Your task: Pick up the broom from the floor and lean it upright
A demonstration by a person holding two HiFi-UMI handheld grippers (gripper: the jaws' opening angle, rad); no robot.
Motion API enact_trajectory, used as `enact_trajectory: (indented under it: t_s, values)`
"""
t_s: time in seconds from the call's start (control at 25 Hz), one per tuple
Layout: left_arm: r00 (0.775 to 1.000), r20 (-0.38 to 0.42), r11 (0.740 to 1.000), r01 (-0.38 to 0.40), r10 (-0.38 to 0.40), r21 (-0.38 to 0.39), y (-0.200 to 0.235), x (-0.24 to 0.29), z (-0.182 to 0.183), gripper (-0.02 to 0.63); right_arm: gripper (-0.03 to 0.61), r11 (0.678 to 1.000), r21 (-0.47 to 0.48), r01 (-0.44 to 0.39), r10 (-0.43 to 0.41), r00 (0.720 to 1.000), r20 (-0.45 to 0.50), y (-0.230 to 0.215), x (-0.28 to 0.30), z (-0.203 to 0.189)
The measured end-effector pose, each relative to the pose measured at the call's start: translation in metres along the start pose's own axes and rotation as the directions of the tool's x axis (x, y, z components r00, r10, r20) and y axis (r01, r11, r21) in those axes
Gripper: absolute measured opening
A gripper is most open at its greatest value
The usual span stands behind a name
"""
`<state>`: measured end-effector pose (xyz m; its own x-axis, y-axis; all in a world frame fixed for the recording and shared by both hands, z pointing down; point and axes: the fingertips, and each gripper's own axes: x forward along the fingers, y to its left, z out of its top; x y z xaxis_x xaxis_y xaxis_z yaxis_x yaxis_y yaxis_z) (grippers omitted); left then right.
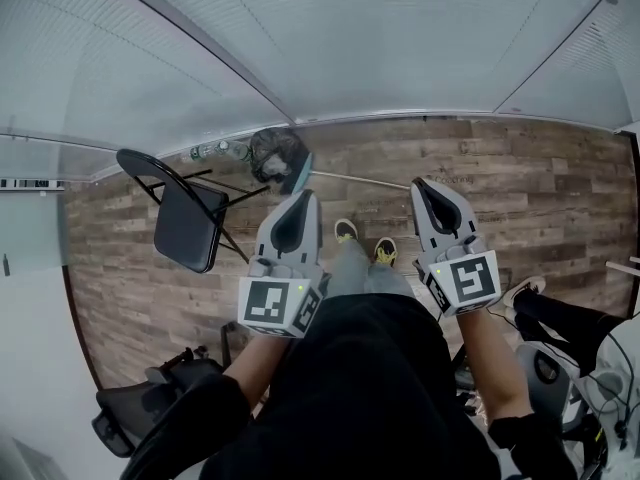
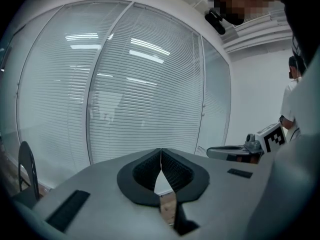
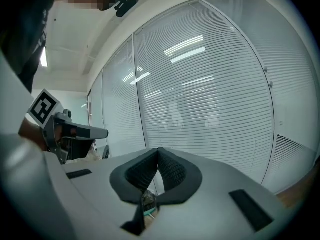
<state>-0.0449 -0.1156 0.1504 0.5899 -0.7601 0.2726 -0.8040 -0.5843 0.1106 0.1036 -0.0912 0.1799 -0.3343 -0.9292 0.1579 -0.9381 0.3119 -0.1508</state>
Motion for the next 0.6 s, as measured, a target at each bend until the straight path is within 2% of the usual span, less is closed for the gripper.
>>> enact_trajectory:
  t_s: [0.36,0.6]
  values:
    - [0.999,0.016,0.999,0.044,-0.043,-0.009,0.019,0.030,0.014,0.021,0.015,0.999,-0.011,0.034,-0.034,0.999,0.002,-0.011,0.030,0.013]
    - [0.997,0.016,0.996,0.082,-0.082,-0.026,0.062,0.057,0.016,0.021,0.015,0.998,-0.039,0.049,-0.050,0.999,-0.019,-0.006,0.078,0.015]
